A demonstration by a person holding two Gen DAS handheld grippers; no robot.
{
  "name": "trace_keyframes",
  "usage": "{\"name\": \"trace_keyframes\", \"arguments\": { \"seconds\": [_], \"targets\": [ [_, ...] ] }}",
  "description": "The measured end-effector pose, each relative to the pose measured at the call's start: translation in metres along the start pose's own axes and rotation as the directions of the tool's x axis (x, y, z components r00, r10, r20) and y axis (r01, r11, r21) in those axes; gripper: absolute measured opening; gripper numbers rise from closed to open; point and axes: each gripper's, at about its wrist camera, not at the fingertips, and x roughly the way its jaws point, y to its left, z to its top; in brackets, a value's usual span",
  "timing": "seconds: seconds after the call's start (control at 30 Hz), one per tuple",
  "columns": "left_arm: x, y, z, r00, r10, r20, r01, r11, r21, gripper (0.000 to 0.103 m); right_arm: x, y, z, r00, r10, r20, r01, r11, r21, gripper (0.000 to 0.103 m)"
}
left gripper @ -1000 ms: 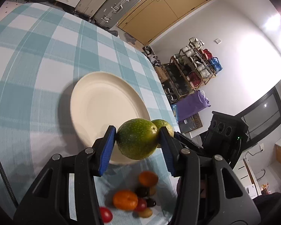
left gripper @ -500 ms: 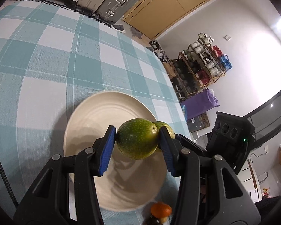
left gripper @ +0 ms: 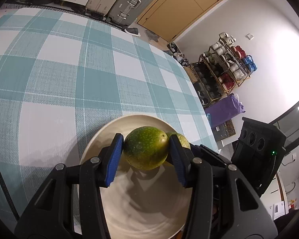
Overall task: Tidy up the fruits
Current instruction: 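Carry both yellow-green citrus onto the cream plate and lower them, then open both tools and withdraw from the plate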
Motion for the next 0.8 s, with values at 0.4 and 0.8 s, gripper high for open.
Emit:
{"name": "trace_keyframes", "arguments": {
  "seconds": [0.4,0.8],
  "targets": [
    [-0.003,-0.005,0.006,1.0,0.001,0.023,-0.001,1.0,0.006,0.05,0.004,-0.01,0.004,1.0,0.007,-0.01,-0.007,0.997,0.075,0.054],
    [-0.051,-0.025,-0.02,0.984,0.15,0.094,-0.156,0.986,0.054,0.064,-0.057,0.005,-0.002,0.991,-0.042,0.129,0.037,0.998,0.041,0.092]
  ]
}}
